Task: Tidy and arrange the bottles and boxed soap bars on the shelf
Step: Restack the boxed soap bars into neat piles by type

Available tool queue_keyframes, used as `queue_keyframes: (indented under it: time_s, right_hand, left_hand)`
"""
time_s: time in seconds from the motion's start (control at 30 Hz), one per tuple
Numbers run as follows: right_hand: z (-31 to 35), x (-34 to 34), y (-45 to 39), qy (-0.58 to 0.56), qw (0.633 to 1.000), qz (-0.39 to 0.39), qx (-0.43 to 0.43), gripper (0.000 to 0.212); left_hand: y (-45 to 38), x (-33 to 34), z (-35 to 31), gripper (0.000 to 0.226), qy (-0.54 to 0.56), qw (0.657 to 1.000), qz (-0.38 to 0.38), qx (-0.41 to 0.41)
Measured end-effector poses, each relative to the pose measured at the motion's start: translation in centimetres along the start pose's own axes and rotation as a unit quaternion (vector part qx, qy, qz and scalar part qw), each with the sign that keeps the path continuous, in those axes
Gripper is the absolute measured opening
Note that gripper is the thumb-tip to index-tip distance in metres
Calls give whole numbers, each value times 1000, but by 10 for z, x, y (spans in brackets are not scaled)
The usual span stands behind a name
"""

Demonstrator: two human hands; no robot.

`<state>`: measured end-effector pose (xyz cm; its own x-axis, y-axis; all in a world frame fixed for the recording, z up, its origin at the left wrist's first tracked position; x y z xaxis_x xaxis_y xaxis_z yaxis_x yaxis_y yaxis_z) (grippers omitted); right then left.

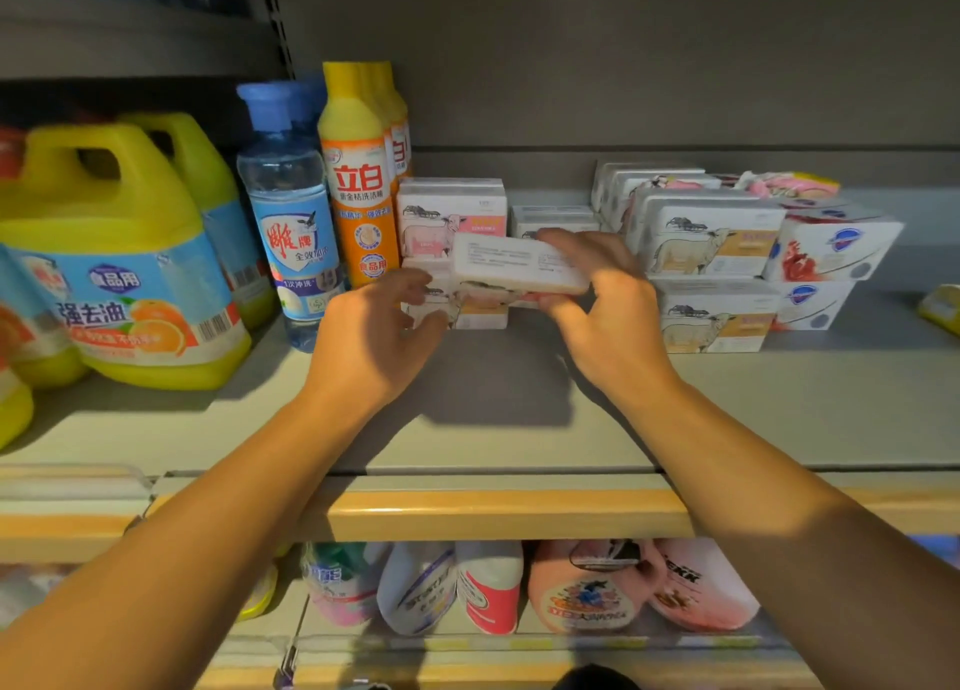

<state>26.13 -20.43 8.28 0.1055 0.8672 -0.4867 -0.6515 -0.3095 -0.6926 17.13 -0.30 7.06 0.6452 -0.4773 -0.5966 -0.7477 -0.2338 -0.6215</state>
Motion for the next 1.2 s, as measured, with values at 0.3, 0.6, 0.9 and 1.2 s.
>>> queue_keyframes:
  time_s: [0.3, 0.6, 0.9, 1.2]
  right_hand:
    - [21, 21, -31, 29, 999, 9, -21, 51]
    - [28, 55, -60, 158, 986, 42, -42, 41]
    - [38, 68, -62, 197, 975, 22, -95, 46]
    - [30, 73, -70, 197, 977, 11, -81, 47]
  left_hand:
    - [25, 17, 19, 42, -162, 966, 203, 21]
    - [25, 17, 24, 44, -142, 968, 208, 2]
    - [22, 18, 28, 38, -147, 968, 203, 0]
    - [22, 18, 27, 35, -141, 969, 204, -2]
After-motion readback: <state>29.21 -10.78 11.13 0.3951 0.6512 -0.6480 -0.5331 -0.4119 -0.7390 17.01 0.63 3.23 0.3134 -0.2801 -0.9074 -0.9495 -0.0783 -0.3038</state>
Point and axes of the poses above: each hand's wrist, its own y-axis away from the middle knuckle, its own x-axis out of the palm, z = x × y, the point moved 8 cm from there along -y, towards the middle knuckle, and after that the axes turned 3 degrees about z, right-handed, at the moved point
